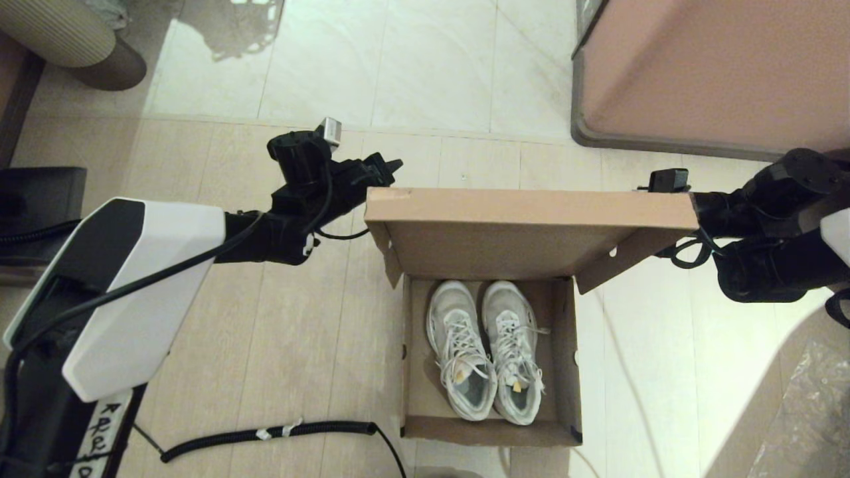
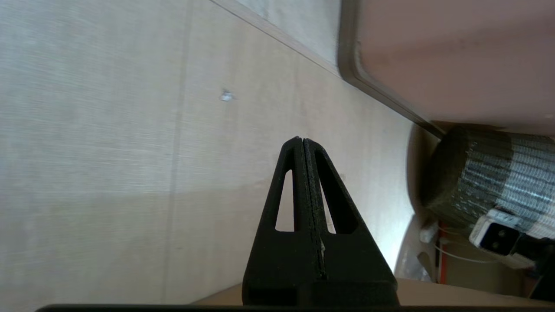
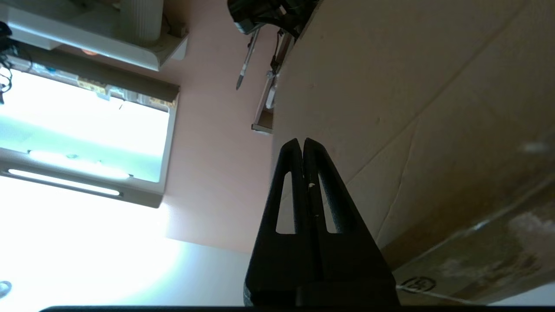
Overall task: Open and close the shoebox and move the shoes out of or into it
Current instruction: Close the shoe box
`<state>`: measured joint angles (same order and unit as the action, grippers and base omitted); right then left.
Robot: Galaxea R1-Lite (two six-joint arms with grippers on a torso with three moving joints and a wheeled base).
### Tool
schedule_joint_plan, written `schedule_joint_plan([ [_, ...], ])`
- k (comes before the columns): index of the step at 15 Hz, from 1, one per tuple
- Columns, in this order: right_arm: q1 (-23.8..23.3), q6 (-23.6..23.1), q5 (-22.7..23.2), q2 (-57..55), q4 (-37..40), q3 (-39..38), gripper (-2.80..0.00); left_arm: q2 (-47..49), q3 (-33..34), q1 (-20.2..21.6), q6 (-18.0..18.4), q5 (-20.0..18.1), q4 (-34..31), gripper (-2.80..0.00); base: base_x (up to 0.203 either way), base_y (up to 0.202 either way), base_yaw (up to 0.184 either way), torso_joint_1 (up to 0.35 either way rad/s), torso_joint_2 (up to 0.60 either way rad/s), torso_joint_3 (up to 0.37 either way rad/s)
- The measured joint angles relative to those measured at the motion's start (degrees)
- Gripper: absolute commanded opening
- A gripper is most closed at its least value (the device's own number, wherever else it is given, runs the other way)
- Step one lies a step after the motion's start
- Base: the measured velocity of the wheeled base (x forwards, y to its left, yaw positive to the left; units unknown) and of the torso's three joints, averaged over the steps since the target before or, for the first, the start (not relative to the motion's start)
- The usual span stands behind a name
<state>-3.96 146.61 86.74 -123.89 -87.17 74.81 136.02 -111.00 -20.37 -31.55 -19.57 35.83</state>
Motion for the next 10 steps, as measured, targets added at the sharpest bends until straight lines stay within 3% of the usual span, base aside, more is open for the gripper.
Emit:
schedule_joint_plan([
  [5,-0.1,-3.8,0.1,5.3,0.0,-10.7,-2.80,-1.4,1.0,-4.1,0.2,0.4,0.1,-2.80,0.000,0.000,0.000,0.000,0.00,0.000],
  [8,-0.5,-6.8,-0.2,7.6,0.0,-15.3,-2.80,-4.8,7.3,-7.6,0.8,0.4,0.3,-2.80,0.000,0.000,0.000,0.000,0.00,0.000],
  [10,-0.9,-8.0,-0.3,8.4,0.0,-17.2,-2.80,-7.0,12.8,-9.3,3.8,0.3,0.3,-2.80,0.000,0.000,0.000,0.000,0.00,0.000],
])
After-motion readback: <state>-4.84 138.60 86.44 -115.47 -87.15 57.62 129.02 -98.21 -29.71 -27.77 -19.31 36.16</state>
